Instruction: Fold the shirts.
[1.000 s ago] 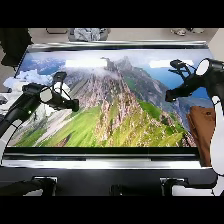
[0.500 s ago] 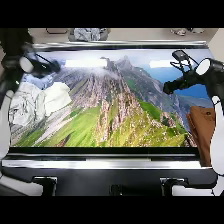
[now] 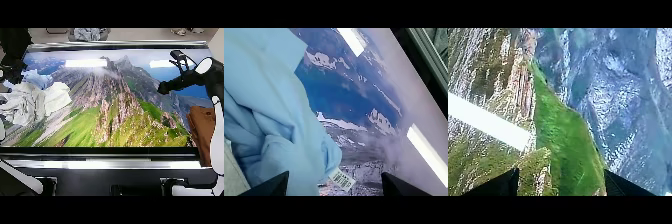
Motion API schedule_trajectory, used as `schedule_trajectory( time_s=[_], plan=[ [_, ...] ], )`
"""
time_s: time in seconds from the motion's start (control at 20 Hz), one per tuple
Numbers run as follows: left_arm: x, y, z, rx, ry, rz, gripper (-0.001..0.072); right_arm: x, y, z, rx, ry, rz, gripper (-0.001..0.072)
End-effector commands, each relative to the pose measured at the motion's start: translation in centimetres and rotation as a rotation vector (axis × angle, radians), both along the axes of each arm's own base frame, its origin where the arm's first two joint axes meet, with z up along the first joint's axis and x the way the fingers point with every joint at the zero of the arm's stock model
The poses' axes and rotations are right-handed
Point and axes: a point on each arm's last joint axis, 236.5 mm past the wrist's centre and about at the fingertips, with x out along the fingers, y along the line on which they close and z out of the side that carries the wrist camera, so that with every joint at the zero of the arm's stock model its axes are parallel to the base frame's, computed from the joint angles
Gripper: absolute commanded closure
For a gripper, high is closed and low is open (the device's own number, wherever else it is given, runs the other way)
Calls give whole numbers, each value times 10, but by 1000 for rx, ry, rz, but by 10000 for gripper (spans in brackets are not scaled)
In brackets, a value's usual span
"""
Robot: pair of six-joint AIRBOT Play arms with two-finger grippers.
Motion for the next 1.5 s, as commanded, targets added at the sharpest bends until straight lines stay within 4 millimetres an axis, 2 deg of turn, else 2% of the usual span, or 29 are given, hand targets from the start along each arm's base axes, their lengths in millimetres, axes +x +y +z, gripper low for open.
schedule_trajectory(
  time_s=[0.0, 0.15, 0.3, 0.6, 0.7, 0.75, 0.8, 0.85, 0.9, 1.0, 1.1, 1.2, 1.3, 1.35, 1.45],
  plan=[
    [9, 22, -23, -11, -34, 43, -13, -8, 7, -2, 25, 33, 18, 102],
    [17, 30, -33, 3, -63, 65, -13, -17, 9, -5, 28, 71, 31, 101],
    [18, 29, -53, 74, -26, 4, -13, -21, 10, -6, 31, 90, 38, 101],
    [25, 13, -75, 193, 11, -115, -2, -26, 18, -4, 67, 109, 46, 101],
    [25, 12, -80, 204, 19, -126, 220, -26, 22, -3, 86, 106, 49, 101],
    [24, 12, -81, 201, 23, -127, 385, -26, 23, -3, 88, 107, 49, 101],
    [23, 12, -81, 199, 27, -130, 592, -26, 23, -2, 88, 106, 49, 101],
    [23, 11, -77, 200, 23, -131, 676, -26, 22, -2, 88, 106, 49, 101],
    [25, 11, -67, 208, 7, -131, 675, -25, 22, -3, 87, 105, 50, 101],
    [34, 9, -19, 257, -81, -130, 677, -25, 21, -3, 80, 100, 54, 102],
    [41, 6, 68, 336, -263, -89, 677, -22, 21, -2, 73, 83, 64, 102],
    [34, -6, 156, 386, -436, -55, 677, -23, 21, 1, 62, 73, 88, 103],
    [11, -31, 236, 404, -563, -59, 677, -25, 21, 9, 47, 49, 117, 104],
    [-3, -48, 269, 411, -605, -78, 678, -27, 21, 17, 38, 25, 131, 110],
    [-42, -99, 338, 425, -690, -148, 678, -30, 20, 42, 17, -42, 143, 171]
  ],
)
